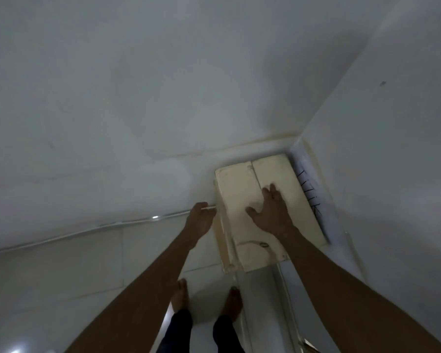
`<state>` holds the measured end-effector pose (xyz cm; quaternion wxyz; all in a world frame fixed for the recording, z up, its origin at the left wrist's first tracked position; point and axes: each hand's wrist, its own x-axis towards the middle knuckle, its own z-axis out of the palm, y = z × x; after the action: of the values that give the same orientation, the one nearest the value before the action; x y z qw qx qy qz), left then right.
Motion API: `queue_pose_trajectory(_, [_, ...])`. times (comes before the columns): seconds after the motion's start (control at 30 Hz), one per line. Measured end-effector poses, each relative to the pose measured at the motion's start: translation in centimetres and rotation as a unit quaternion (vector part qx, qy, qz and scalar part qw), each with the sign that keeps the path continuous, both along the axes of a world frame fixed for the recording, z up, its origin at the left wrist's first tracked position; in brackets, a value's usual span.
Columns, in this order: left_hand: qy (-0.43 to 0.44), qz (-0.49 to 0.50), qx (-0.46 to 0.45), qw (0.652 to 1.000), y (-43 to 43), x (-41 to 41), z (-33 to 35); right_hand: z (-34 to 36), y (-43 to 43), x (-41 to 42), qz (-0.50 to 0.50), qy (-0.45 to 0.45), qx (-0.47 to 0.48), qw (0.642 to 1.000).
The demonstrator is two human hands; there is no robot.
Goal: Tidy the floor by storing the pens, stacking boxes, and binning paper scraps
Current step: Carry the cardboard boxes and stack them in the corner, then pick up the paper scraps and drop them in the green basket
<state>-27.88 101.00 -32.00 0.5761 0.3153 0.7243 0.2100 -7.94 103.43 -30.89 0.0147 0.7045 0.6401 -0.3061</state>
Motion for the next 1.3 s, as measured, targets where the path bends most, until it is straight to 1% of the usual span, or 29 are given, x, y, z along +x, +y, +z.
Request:
queue_pose_trajectory(0.07, [0.026, 0.014, 0.012, 0.999, -1.1, -1.5, 0.8, 0.5, -0.2, -1.4, 0.026, 0.007, -0.001, 1.0])
queue_pose_trajectory(0.13, [0.04, 0.051, 0.018, 0.998, -2.6, -2.9, 1.2, 1.0, -0.6, -2.9, 0.047, 0.01, 0.002, 0.999])
queue_pose_trajectory(0.17, [0.061, 0.048, 0.022, 0.997, -3.5, -3.5, 1.4, 1.1, -0.9, -3.7, 0.057, 0.01, 0.005, 0.998])
queue_pose_trajectory(0.27, [0.128, -0.012, 0.031, 0.991, -6.0, -5.1, 2.2, 1.7, -1.9, -5.8, 0.082, 0.022, 0.003, 0.996])
queue_pose_trajectory(0.47, [0.152, -0.03, 0.035, 0.987, -10.5, -8.6, 1.7, 1.8, -5.9, -10.4, 0.132, 0.033, 0.006, 0.991])
queue_pose_trajectory(0.73, [0.152, -0.028, 0.006, 0.988, -19.8, -13.2, -0.8, 0.0, -13.4, -14.6, 0.174, 0.027, -0.013, 0.984])
queue_pose_trajectory(0.83, [0.153, -0.004, -0.008, 0.988, -22.6, -14.8, -1.6, -0.7, -15.1, -16.1, 0.199, 0.025, -0.01, 0.98])
queue_pose_trajectory(1.0, [0.137, 0.062, -0.027, 0.988, -27.2, -14.9, -3.0, -1.7, -17.7, -18.3, 0.277, 0.007, -0.028, 0.96])
queue_pose_trajectory(1.17, [0.118, 0.157, -0.055, 0.979, -33.4, -14.1, -5.3, -3.5, -20.0, -20.4, 0.4, -0.024, -0.042, 0.915])
queue_pose_trajectory(1.3, [0.099, 0.254, -0.07, 0.959, -38.3, -13.4, -6.8, -5.0, -21.8, -22.4, 0.484, -0.041, -0.049, 0.873])
